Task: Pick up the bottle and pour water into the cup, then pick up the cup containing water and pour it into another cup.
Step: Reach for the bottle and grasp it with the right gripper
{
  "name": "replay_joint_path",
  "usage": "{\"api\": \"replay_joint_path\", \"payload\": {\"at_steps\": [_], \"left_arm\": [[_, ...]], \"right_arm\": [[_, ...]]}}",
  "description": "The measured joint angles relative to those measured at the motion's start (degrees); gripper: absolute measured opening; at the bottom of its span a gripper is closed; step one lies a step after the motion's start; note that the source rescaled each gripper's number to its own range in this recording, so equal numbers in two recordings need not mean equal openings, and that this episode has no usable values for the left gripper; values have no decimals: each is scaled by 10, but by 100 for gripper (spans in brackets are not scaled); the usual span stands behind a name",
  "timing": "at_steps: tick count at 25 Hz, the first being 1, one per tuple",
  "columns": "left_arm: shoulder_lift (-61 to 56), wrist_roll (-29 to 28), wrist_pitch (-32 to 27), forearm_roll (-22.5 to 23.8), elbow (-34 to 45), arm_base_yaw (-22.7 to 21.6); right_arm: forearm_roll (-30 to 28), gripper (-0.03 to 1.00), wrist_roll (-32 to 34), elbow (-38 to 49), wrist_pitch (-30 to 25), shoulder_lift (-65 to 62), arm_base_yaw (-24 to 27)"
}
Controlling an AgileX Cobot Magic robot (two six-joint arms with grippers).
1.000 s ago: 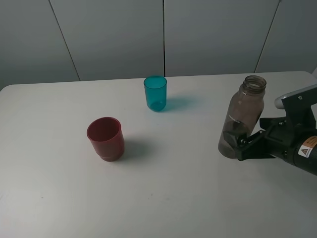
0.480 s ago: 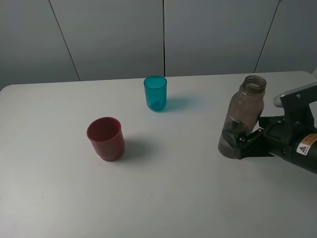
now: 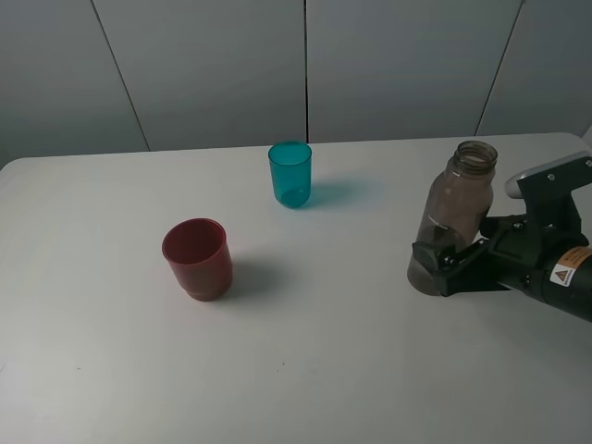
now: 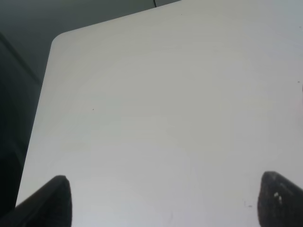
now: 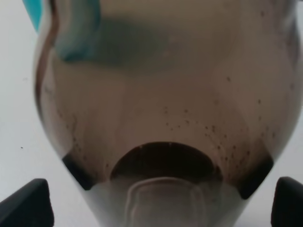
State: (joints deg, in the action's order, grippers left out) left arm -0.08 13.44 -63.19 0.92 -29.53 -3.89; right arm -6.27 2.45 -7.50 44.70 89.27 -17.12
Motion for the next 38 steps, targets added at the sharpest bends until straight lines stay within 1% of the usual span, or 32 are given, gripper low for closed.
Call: {"api": "replay_joint_path", "payload": {"at_steps": [6, 12, 15, 25, 30, 32, 38], "left_arm": [[0, 0, 0, 0, 0, 0], [0, 0, 0, 0, 0, 0], [0, 0, 0, 0, 0, 0], [0, -2, 0, 0, 0, 0], [0, -2, 0, 0, 0, 0], [0, -2, 0, 0, 0, 0], [0, -2, 0, 0, 0, 0]], "right_arm": [[-3, 100, 8, -9, 7, 37, 0], [-5, 100, 14, -11, 49, 59, 0], [-4, 100, 14, -11, 59, 65, 0], [3, 100, 14, -12, 146, 120, 0], [22, 100, 14, -12, 175, 129, 0], [25, 100, 13, -12, 193, 141, 0], [25, 100, 14, -12, 219, 157, 0]]}}
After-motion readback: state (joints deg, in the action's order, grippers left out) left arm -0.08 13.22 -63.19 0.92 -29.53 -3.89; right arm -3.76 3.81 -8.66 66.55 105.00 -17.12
